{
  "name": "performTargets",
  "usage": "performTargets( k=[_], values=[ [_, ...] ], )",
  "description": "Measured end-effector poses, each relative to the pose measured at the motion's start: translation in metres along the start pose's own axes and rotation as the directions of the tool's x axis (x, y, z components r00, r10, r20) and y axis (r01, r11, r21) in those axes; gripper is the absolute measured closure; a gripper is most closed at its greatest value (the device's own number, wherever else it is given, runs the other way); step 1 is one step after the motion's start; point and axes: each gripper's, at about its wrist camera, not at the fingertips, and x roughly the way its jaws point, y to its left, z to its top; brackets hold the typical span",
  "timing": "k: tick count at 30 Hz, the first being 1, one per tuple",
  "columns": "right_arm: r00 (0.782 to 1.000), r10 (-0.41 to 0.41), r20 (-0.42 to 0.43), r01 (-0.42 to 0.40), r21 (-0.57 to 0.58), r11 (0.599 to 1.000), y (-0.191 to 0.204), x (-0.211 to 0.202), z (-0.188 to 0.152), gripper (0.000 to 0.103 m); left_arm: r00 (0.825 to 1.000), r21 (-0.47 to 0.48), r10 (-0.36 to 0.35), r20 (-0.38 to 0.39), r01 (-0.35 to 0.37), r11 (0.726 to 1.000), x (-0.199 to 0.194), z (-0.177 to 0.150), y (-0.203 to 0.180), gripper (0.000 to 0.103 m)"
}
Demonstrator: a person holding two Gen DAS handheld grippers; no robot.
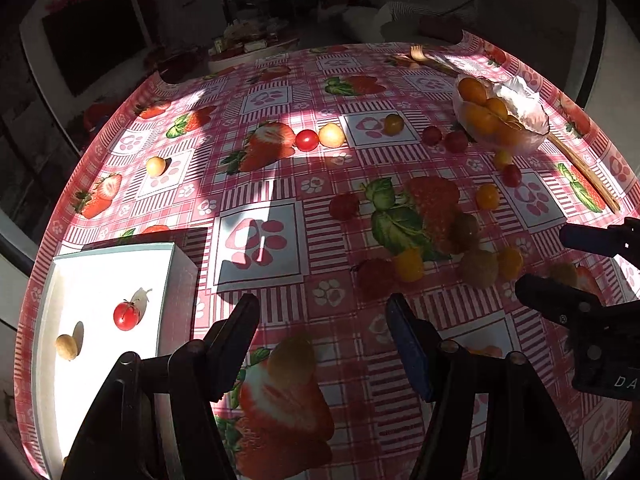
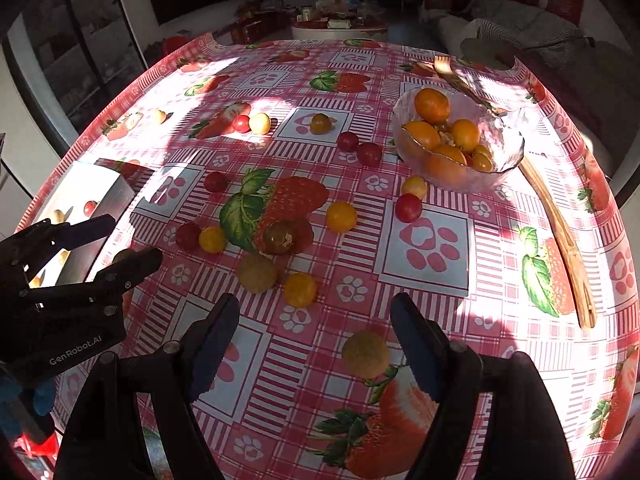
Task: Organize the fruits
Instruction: 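Grasp a red cherry tomato with the left gripper while the right grasps a yellow one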
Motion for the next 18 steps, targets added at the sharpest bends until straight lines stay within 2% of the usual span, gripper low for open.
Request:
performTargets(
  k=[5,11,14,16,18],
  values=[
    [0.999,0.010,-0.033,-0.011,-0.033,0.999,0.002,0.013,0.000,0.041,1.000,0.030,-0.008,-0.008,0.008,1.000,0.012,0.002,-0.004,0.036],
    [0.999,0.002,-0.047,-0.005,-0.057,0.998,0.006,0.024,0.001,0.043,1.000,0.041,-0.023,-0.002,0.023,0.999,0.020,0.008,-0.008,0.036],
    [0.999,0.001,-0.043,-0.003,-0.055,0.998,0.007,0.025,0.003,0.043,0.999,0.048,-0.045,0.001,0.045,0.998,0.021,0.012,-0.011,0.047],
    [0.999,-0.010,-0.037,0.008,-0.060,0.998,0.009,0.026,0.003,0.048,0.999,0.048,-0.054,0.002,0.054,0.997,0.022,0.014,-0.013,0.052],
    [0.999,-0.022,-0.031,0.020,-0.067,0.998,0.009,0.025,0.003,0.059,0.996,0.038,-0.093,-0.002,0.093,0.995,0.023,0.016,-0.013,0.070]
  ],
)
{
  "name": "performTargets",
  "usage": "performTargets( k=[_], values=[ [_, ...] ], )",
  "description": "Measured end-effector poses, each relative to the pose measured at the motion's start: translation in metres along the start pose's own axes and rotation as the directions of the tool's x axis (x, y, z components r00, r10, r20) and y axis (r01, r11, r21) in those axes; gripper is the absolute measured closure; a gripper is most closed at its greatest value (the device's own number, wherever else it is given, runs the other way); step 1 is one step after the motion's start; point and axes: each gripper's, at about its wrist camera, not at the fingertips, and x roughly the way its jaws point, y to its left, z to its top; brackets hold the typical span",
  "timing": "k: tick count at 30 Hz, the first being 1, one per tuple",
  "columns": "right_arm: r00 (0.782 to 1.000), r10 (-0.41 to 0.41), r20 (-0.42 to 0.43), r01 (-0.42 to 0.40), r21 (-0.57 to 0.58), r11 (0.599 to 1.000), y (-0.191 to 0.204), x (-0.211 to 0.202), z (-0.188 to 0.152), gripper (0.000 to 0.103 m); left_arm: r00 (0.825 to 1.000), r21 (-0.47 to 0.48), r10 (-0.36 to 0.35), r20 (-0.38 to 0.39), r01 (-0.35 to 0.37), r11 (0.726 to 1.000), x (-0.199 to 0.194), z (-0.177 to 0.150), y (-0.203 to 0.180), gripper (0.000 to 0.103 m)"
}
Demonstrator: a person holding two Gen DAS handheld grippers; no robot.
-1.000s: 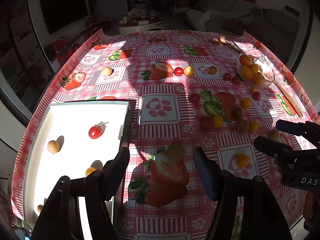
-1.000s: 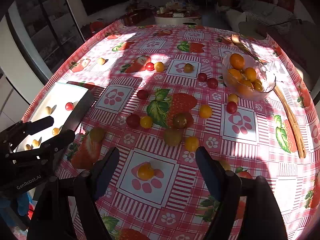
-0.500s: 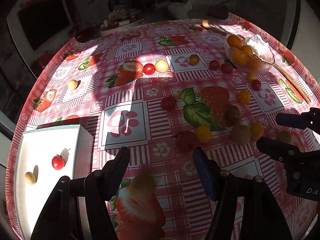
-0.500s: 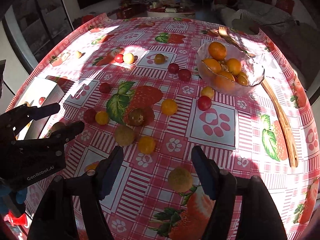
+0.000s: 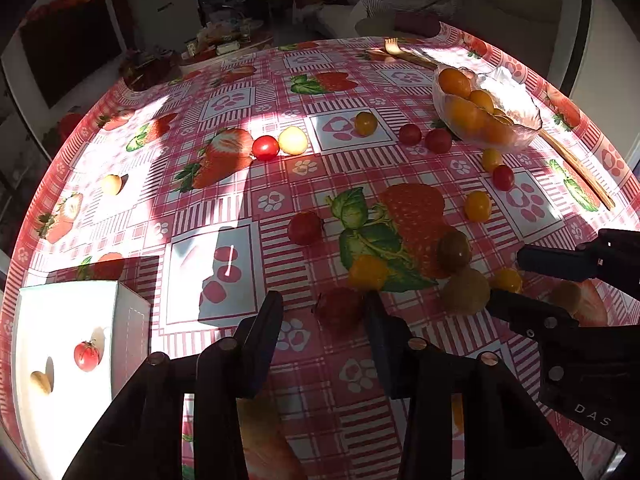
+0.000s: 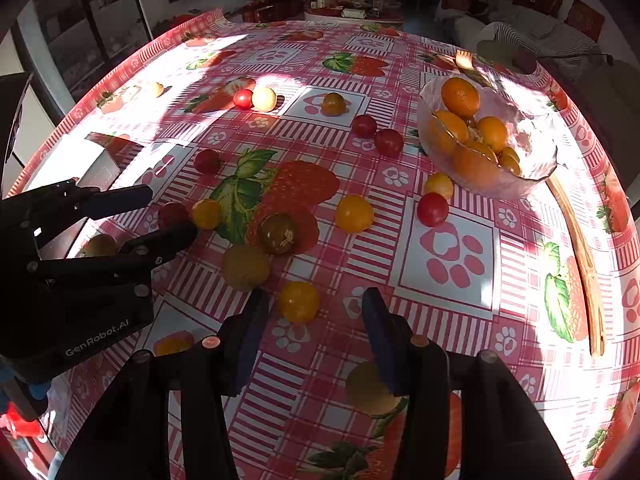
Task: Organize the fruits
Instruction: 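Grasp a red cherry tomato with the left gripper while the right grasps a yellow one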
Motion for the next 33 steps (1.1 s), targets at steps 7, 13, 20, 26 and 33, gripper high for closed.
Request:
performTargets(
  k=[7,13,20,26,33],
  values=[
    [0.999,0.035,0.011,-0.035,0.027,0.999,-0.003,-0.004,-0.002,0.080,1.000,-0.012,-0.026,0.000,0.026,1.000,-0.005,-0.007,-0.003,0.079],
    [0.997,0.076,0.024,-0.078,0.069,0.995,-0.007,-0.012,-0.010,0.080,0.999,-0.045,-0.039,0.024,0.040,0.998,-0.023,-0.015,0.000,0.079],
    [0.994,0.102,0.033,-0.105,0.100,0.989,-0.011,-0.022,-0.017,0.080,0.996,-0.077,-0.050,0.069,0.055,0.996,-0.053,-0.025,0.006,0.079],
    [0.992,0.125,0.035,-0.128,0.119,0.985,-0.008,-0.031,-0.020,0.080,0.993,-0.113,-0.050,0.103,0.062,0.992,-0.076,-0.036,0.016,0.079],
    [0.990,0.133,0.045,-0.137,0.089,0.987,0.008,-0.041,-0.017,0.080,0.992,-0.153,-0.024,0.126,0.043,0.987,-0.098,-0.051,0.033,0.079]
  ],
)
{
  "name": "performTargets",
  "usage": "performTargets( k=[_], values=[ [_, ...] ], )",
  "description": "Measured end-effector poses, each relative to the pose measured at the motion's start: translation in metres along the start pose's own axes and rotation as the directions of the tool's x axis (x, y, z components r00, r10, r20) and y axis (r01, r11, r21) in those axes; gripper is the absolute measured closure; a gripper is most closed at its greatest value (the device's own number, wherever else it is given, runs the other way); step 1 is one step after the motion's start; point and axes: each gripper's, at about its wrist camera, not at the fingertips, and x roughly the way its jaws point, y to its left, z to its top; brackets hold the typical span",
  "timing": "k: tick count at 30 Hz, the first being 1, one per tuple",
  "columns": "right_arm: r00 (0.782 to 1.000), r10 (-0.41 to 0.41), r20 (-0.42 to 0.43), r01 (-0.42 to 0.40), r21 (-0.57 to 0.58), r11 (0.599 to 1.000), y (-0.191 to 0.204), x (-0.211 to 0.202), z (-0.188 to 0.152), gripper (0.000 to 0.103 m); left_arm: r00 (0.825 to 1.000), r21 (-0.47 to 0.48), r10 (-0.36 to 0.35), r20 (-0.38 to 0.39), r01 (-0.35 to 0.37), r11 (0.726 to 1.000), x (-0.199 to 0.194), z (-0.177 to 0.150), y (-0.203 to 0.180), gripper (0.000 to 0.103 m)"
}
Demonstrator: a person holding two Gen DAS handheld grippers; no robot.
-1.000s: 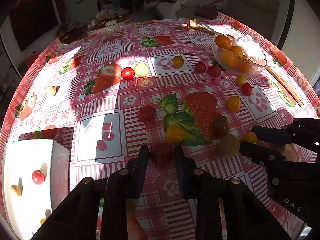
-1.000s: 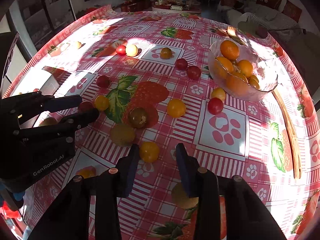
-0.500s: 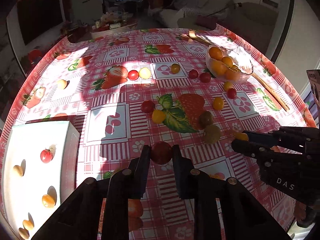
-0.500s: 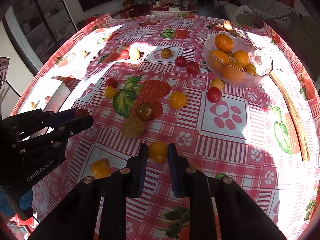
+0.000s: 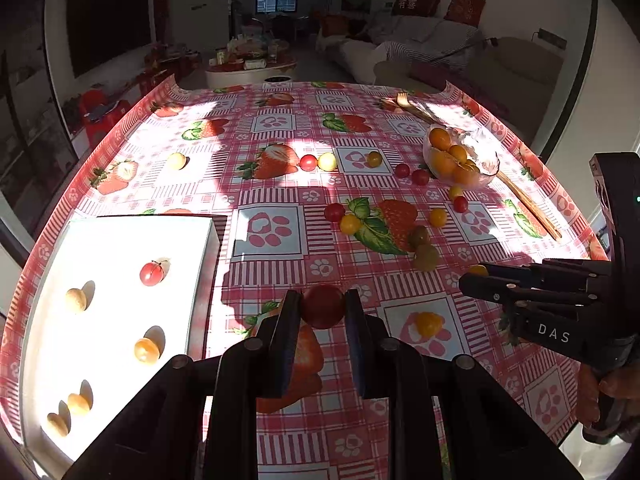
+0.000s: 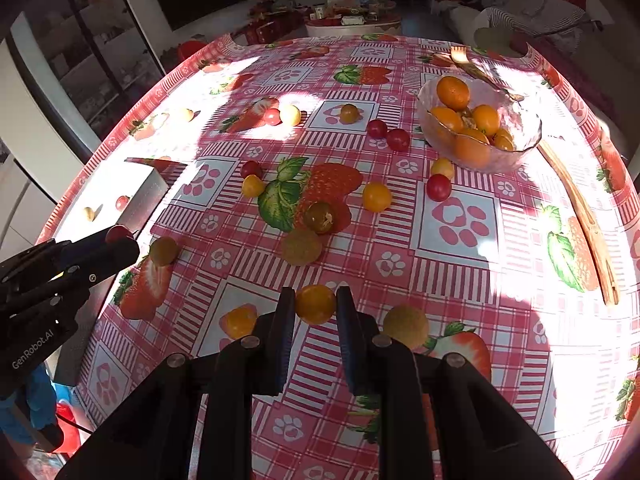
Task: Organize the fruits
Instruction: 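Grasp a red cherry tomato with the left gripper while the right grasps a yellow one, then carry the red and yellow cherry tomatoes over the white tray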
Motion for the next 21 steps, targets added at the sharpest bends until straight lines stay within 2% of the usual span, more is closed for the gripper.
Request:
performTargets(
  k=[10,21],
  values=[
    [1.000,0.029,0.003,-0.029,-0.075,0.997,0.044,-0.006,0.008,0.080,0.997,-0.084,0.060,0.043,-0.056,0.995,-0.037,-0.023,0.048,0.079],
    [0.997,0.081,-0.014,-0.082,-0.192,0.978,0.117,0.003,0.022,0.080,0.982,-0.152,0.186,0.034,-0.179,0.972,-0.056,-0.044,0.119,0.079]
  ],
)
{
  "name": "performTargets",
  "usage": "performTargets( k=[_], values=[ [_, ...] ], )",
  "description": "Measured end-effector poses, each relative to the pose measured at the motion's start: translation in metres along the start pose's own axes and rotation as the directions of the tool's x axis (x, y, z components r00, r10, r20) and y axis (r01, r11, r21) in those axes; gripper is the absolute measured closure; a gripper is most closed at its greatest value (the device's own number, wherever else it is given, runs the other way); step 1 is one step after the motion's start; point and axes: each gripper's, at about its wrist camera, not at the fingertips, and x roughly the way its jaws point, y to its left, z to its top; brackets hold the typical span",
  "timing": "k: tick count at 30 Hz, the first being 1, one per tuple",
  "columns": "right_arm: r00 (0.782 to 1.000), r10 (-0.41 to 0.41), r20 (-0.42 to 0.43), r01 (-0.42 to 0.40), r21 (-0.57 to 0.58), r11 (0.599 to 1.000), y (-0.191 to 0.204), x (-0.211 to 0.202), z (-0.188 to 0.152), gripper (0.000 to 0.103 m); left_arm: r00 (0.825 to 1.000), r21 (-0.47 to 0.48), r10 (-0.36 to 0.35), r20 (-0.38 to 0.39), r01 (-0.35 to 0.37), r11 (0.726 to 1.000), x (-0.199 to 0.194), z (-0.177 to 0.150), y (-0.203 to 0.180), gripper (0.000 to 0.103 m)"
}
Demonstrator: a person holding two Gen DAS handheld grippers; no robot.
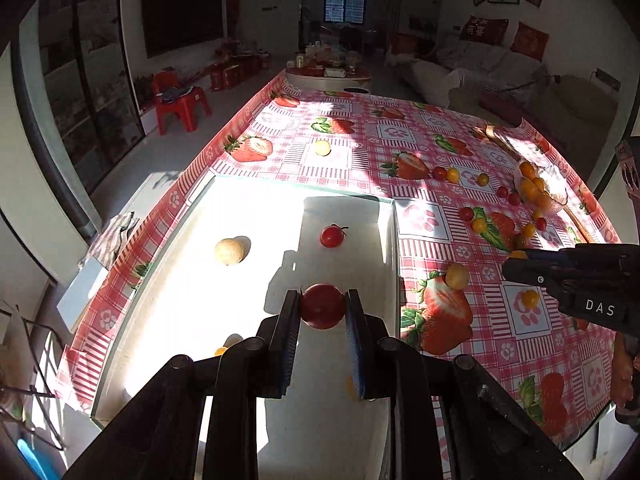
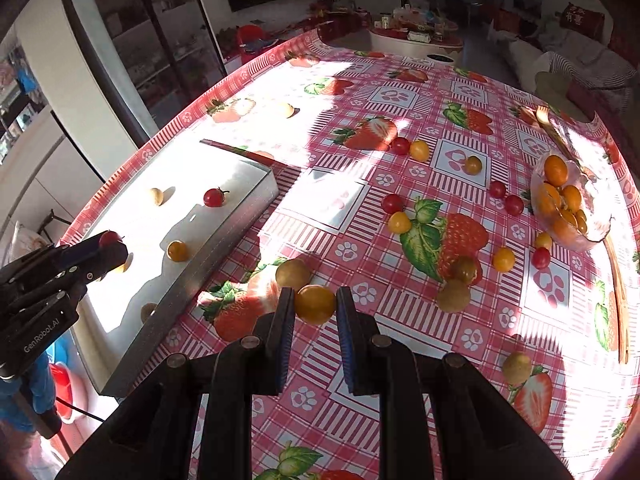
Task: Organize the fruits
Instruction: 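Carry the red and yellow cherry tomatoes over the white tray, then open both grippers to drop the tomatoes into the tray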
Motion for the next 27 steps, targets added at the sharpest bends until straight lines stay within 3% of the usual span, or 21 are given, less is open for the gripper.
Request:
performTargets(
  k=[13,27],
  values=[
    [0.995,0.085,-0.044,-0.089,-0.083,0.993,0.075,0.039,0.042,0.080,0.991,-0.113,0.110,-0.079,-0.118,0.987,0.042,0.004,0.075,0.079],
    [0.986,0.086,-0.139,-0.098,-0.080,0.992,0.098,0.105,0.067,0.080,0.978,-0.095,0.136,-0.156,-0.152,0.984,0.077,0.011,0.085,0.079]
  ],
)
